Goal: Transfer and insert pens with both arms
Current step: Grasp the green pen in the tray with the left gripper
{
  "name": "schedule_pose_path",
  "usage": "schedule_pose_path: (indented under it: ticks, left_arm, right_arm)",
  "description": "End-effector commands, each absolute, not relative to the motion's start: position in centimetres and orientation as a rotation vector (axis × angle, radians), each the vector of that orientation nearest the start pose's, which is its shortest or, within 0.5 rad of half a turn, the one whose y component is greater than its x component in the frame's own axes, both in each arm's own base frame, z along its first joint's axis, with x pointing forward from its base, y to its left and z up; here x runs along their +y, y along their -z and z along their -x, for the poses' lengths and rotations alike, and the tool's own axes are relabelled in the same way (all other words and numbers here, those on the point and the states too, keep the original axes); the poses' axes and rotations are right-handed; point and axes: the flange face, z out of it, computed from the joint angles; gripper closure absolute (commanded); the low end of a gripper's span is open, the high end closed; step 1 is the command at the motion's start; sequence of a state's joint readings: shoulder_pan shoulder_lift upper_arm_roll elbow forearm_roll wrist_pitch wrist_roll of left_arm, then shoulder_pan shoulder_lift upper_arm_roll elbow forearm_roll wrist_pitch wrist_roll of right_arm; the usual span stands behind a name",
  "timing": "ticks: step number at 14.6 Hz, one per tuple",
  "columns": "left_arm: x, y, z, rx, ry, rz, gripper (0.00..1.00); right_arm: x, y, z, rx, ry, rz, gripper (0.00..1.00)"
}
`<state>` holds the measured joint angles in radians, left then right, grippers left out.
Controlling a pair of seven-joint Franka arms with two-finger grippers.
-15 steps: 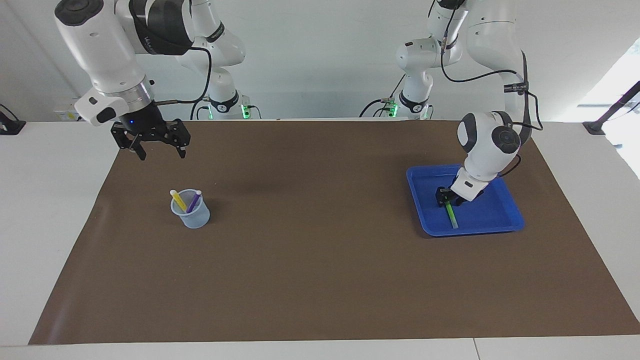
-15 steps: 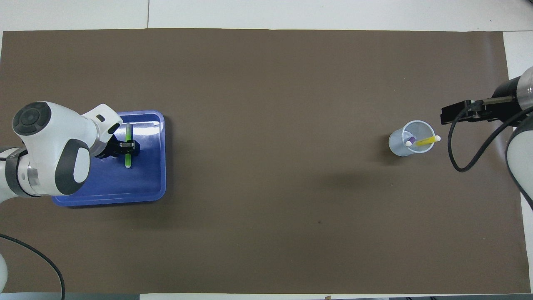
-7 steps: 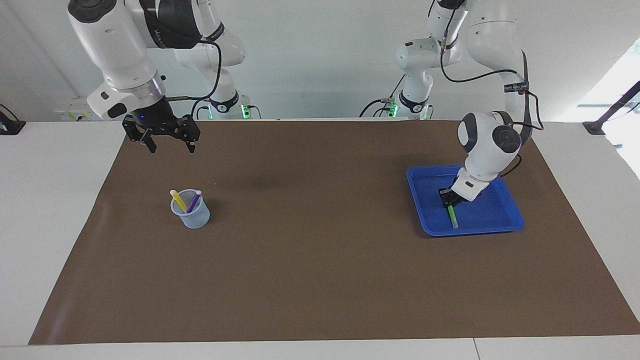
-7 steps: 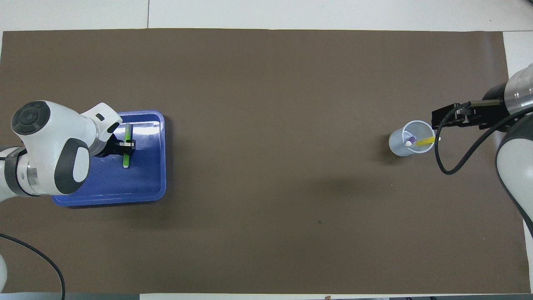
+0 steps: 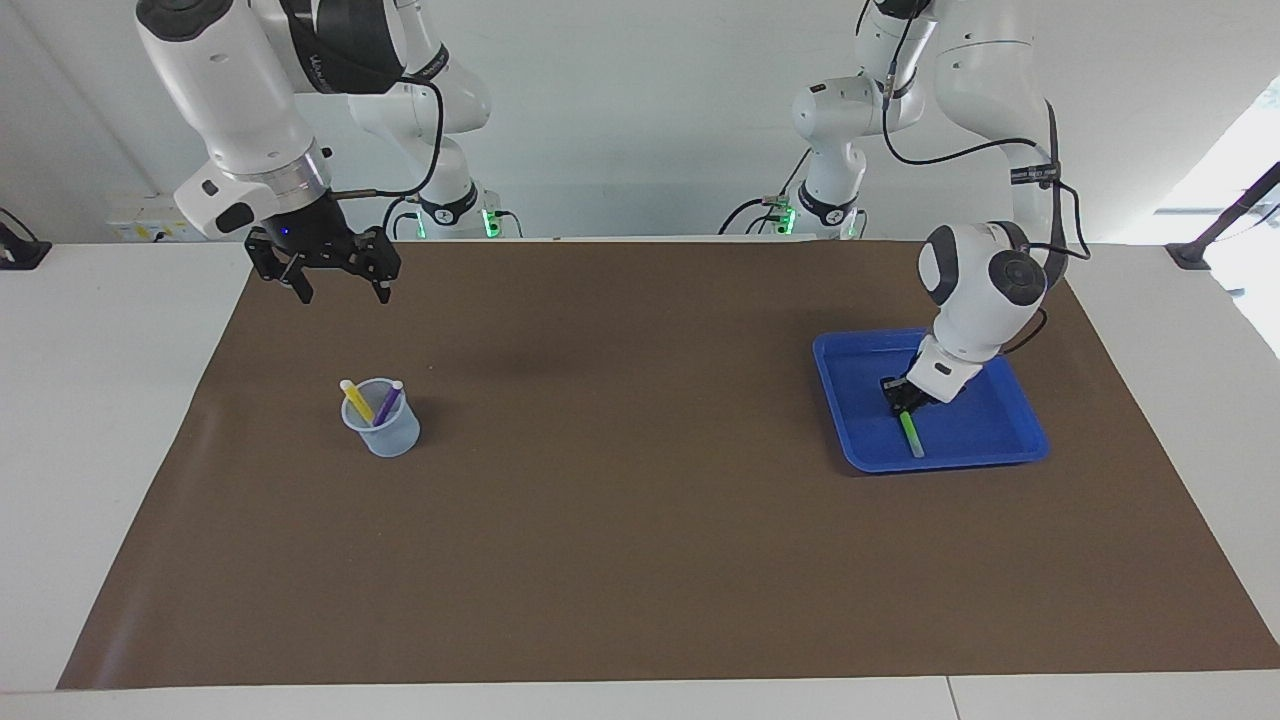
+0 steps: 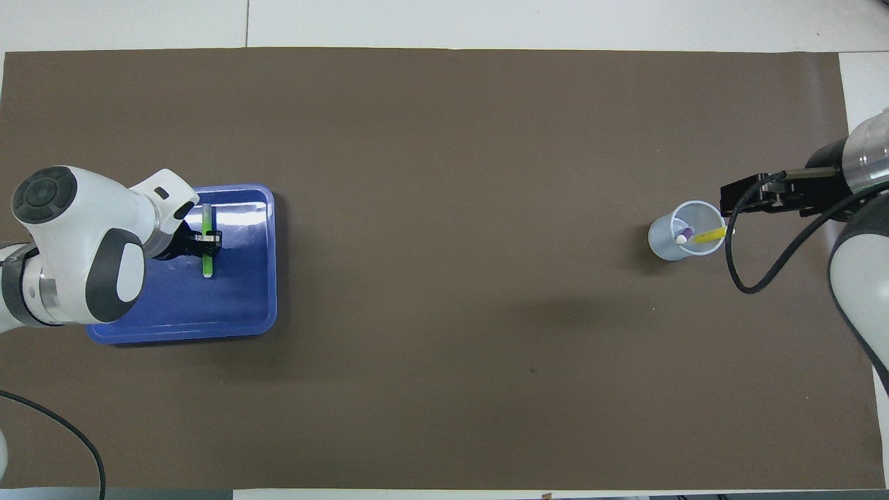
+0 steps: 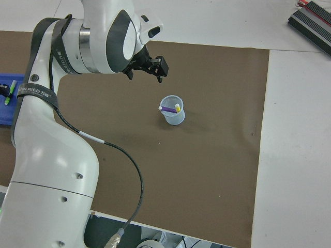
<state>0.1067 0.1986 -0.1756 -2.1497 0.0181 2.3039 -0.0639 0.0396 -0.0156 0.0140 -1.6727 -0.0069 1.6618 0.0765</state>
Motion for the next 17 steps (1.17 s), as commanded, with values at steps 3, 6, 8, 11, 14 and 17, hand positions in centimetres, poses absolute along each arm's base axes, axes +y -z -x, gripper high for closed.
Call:
schedule_pose_path:
  ticks: [3,6,8,11,14,17]
  left_arm:
    - [-2.1,-33.8,-57.6,-0.023,-0.149,3.144,1.0]
    - [-2.1,-37.4,-58.2,-0.072,-0.219,3.177,1.0]
    - [-1.9,-40.2,-58.1,-0.142,-0.264,3.208,1.0]
    - [-2.7,-44.7,-57.7,-0.418,-0.371,3.255,1.0]
    - [-4.5,-48.9,-56.9,-0.912,-0.469,3.259,1.0]
    - [-6.7,-52.6,-55.8,-1.419,-0.582,3.191,1.0]
  right_arm:
    - [3.1,-59.5,-55.0,0.048,0.005,3.165,0.0]
    - [3.2,-59.5,-55.0,0.046,0.003,3.165,0.0]
    - [3.3,-59.6,-54.9,0.043,0.005,3.164,0.0]
    - [3.8,-59.7,-55.0,0.062,0.013,3.148,0.0]
    - [5.7,-60.1,-55.0,0.078,0.025,3.067,0.0]
    - [8.5,-60.6,-55.4,0.149,0.06,2.878,0.0]
